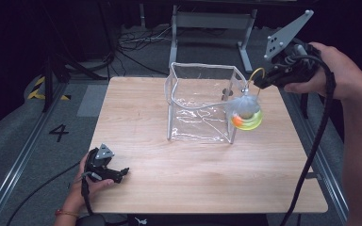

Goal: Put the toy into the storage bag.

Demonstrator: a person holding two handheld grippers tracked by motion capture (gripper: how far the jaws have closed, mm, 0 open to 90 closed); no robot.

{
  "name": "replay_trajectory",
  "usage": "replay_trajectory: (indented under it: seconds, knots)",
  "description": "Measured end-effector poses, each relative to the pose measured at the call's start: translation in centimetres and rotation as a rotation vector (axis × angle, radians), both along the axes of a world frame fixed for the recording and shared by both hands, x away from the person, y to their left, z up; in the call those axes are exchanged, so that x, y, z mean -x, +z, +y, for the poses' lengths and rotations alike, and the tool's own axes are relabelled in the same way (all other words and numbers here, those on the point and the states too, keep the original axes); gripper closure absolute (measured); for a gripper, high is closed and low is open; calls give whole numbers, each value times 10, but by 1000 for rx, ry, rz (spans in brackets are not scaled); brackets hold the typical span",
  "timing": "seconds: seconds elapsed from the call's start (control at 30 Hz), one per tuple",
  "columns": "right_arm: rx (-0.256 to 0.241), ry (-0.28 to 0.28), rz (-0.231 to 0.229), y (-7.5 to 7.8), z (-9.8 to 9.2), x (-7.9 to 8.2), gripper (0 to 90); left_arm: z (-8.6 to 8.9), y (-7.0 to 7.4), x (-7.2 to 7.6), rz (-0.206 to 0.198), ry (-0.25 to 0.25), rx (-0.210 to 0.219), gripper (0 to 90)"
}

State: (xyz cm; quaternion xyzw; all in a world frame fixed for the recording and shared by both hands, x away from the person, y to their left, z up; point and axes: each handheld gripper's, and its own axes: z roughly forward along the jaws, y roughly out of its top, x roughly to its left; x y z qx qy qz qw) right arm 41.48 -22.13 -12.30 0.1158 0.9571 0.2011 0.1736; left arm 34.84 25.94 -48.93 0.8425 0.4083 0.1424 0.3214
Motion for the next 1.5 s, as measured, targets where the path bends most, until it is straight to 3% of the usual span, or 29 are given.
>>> replay_trajectory:
  seconds: [0.27, 0.63, 1.13, 1.4, 1.5]
  knots:
    - [-17, -26, -3, 13, 8, -21, 886, 1, 0, 0, -4, -6, -10, 13]
    - [-37, -62, -8, 15, 15, -49, 886, 1, 0, 0, -6, -6, -10, 13]
    - [-76, -92, 10, 11, 26, -85, 886, 1, 0, 0, -7, -5, -10, 13]
    - [-82, -147, -2, 2, 27, -105, 886, 1, 0, 0, -7, -6, -10, 13]
    - [-107, -152, -11, -1, 25, -110, 886, 1, 0, 0, -7, -6, -10, 13]
